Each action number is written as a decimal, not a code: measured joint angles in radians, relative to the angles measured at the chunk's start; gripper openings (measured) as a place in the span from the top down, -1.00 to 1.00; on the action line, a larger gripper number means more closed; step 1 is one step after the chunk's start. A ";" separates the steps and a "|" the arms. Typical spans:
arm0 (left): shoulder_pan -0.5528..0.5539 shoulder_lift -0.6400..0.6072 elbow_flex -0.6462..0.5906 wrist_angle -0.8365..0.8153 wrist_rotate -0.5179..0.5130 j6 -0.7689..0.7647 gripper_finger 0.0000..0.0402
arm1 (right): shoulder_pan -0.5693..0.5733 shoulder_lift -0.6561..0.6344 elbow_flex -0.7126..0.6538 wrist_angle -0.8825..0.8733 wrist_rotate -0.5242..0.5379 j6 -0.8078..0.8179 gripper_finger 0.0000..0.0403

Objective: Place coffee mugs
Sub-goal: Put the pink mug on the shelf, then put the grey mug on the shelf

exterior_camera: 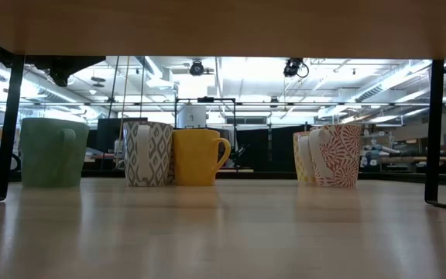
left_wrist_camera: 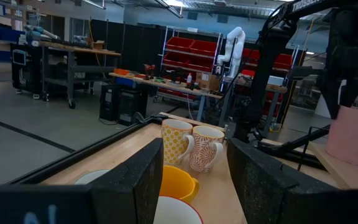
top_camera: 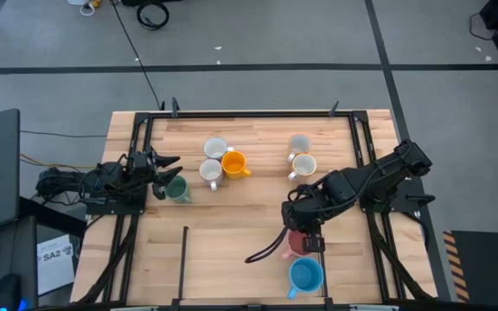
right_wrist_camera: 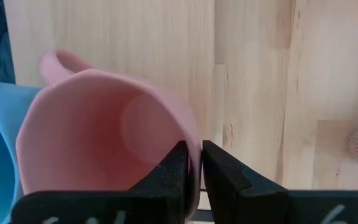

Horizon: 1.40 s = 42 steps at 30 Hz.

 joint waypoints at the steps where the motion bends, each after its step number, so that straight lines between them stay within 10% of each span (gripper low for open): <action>1: 0.000 0.000 0.000 0.000 0.000 0.000 0.08 | 0.000 0.000 0.000 0.001 -0.005 0.000 0.74; 42: 0.000 0.000 0.000 0.000 0.000 0.000 0.08 | 0.000 0.000 0.000 0.005 -0.005 -0.036 0.19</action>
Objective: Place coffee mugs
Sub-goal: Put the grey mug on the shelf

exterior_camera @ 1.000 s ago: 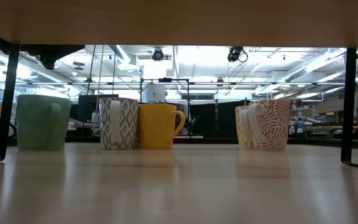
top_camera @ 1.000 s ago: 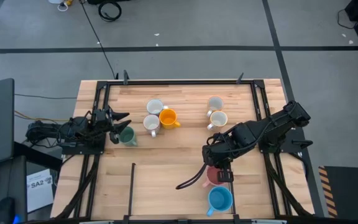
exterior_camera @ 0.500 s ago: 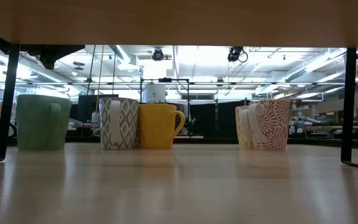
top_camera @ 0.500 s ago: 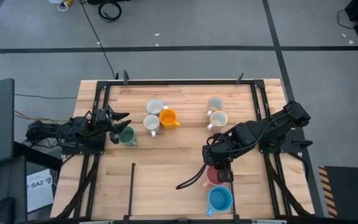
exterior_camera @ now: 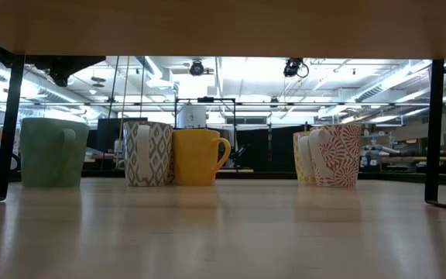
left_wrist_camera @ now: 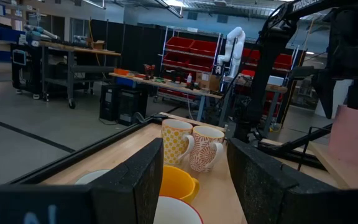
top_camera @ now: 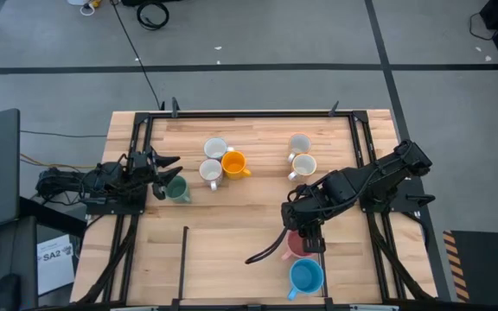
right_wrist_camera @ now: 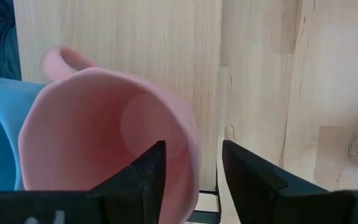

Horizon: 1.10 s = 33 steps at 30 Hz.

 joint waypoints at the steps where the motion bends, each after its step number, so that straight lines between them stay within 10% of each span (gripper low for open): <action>1: 0.000 0.000 0.000 0.000 0.000 0.000 0.08 | 0.000 0.000 0.000 0.000 0.000 0.000 0.19; 24: 0.000 0.000 0.000 0.000 0.000 0.003 0.08 | -0.009 -0.096 0.095 -0.015 0.006 -0.044 0.20; 33: 0.000 0.000 0.000 0.001 0.000 0.000 0.08 | -0.062 -0.207 0.095 -0.014 0.255 -0.237 0.19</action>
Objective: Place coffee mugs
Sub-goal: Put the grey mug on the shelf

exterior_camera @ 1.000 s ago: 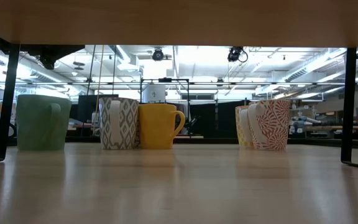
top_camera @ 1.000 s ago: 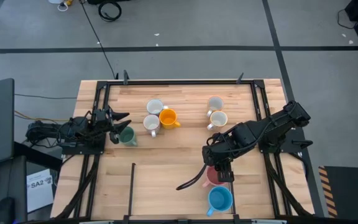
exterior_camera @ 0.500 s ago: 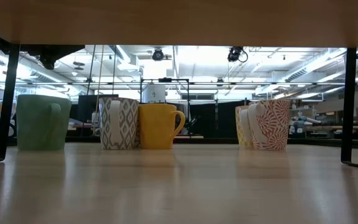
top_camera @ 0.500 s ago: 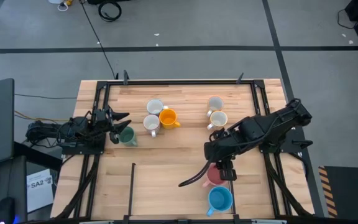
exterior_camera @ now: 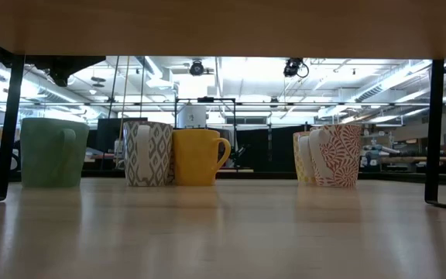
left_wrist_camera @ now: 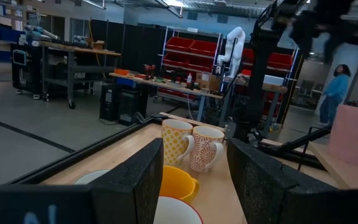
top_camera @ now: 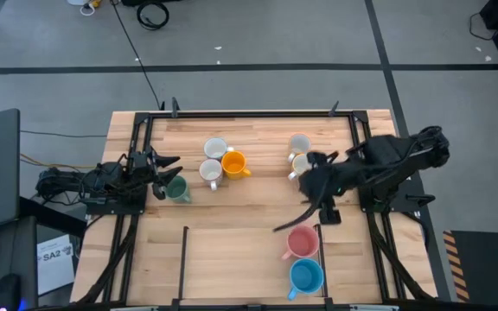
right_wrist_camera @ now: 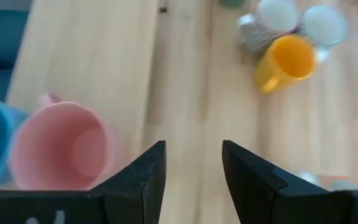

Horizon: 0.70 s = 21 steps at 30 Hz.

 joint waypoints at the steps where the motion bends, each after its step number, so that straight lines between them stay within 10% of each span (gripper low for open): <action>1: 0.000 0.000 0.000 0.001 0.000 0.000 0.08 | -0.011 -0.012 0.000 0.002 0.008 -0.023 0.19; 21: 0.000 0.084 0.000 0.174 -0.031 -0.048 0.08 | -0.414 -0.421 -0.681 0.575 -0.233 -0.279 0.20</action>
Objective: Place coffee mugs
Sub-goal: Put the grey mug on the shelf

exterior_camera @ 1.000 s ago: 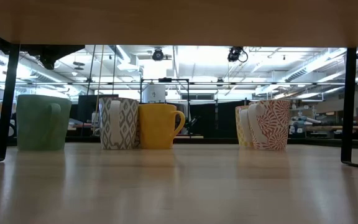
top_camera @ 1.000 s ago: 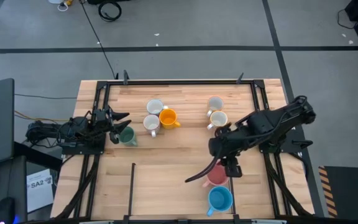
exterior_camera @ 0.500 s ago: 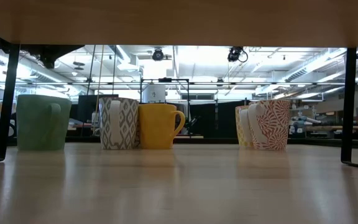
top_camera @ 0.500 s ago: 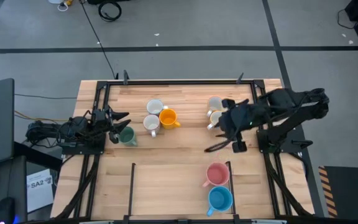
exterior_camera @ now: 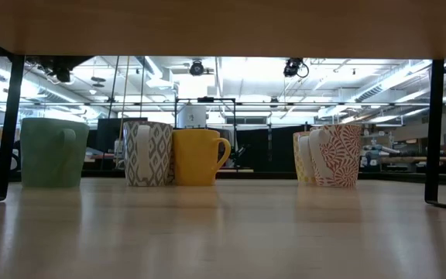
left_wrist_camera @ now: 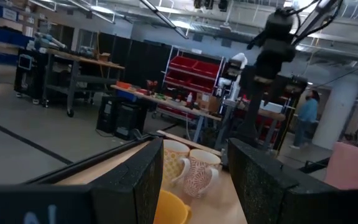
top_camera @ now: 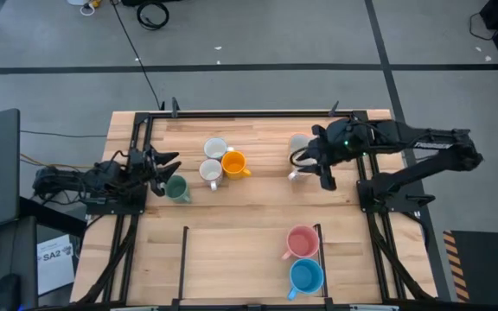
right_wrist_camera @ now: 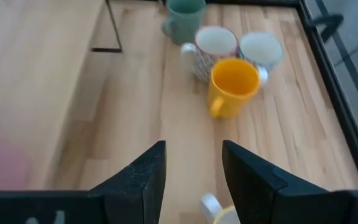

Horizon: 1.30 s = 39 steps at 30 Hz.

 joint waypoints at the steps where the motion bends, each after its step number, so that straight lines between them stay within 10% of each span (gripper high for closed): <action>1: 0.000 0.021 0.000 0.018 0.000 -0.005 0.08 | -0.018 -0.020 -0.033 0.018 -0.006 0.001 0.20; 13: 0.001 0.363 0.203 0.003 -0.004 -0.031 0.08 | -0.163 -0.160 -0.257 0.142 -0.031 -0.012 0.19; 25: 0.128 0.743 0.690 -0.674 -0.014 -0.204 0.08 | -0.196 -0.144 -0.306 0.159 -0.033 -0.011 0.20; 39: 0.395 1.102 0.885 -0.976 0.372 -0.289 0.08 | -0.196 -0.142 -0.306 0.162 -0.054 -0.007 0.20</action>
